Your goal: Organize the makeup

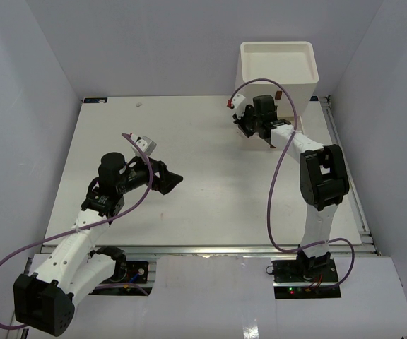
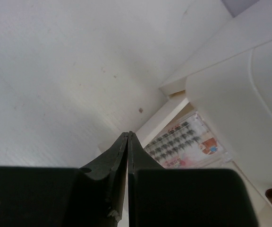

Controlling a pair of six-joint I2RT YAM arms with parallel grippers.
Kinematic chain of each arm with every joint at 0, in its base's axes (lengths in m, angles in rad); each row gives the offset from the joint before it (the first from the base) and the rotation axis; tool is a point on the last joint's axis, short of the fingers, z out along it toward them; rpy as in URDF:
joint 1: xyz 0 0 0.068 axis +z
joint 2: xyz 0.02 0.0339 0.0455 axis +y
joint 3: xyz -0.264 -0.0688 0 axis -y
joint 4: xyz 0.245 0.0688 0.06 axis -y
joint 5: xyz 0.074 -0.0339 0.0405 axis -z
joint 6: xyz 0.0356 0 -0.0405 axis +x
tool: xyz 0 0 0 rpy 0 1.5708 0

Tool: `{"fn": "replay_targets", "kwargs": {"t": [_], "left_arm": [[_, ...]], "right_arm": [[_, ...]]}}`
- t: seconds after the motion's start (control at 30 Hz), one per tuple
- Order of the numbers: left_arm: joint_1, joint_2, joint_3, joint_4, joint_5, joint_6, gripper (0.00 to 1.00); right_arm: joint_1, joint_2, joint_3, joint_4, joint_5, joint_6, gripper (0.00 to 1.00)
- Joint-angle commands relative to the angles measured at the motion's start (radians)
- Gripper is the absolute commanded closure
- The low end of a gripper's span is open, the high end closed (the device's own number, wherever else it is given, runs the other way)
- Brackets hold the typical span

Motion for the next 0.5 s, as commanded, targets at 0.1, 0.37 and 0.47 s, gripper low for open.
{"fn": "replay_targets", "kwargs": {"t": [0.1,0.37,0.47], "left_arm": [[0.002,-0.005,0.007,-0.005,-0.002,0.009,0.02],[0.002,-0.002,0.007,-0.006,0.0,0.01,0.02],[0.002,-0.002,0.008,-0.006,0.003,0.01,0.02]], "right_arm": [[0.064,0.034,-0.016,0.309,0.371,0.066,0.92],[0.072,0.053,-0.059,0.399,0.519,-0.003,0.92],[0.065,0.049,-0.07,0.391,0.529,-0.006,0.92]]}}
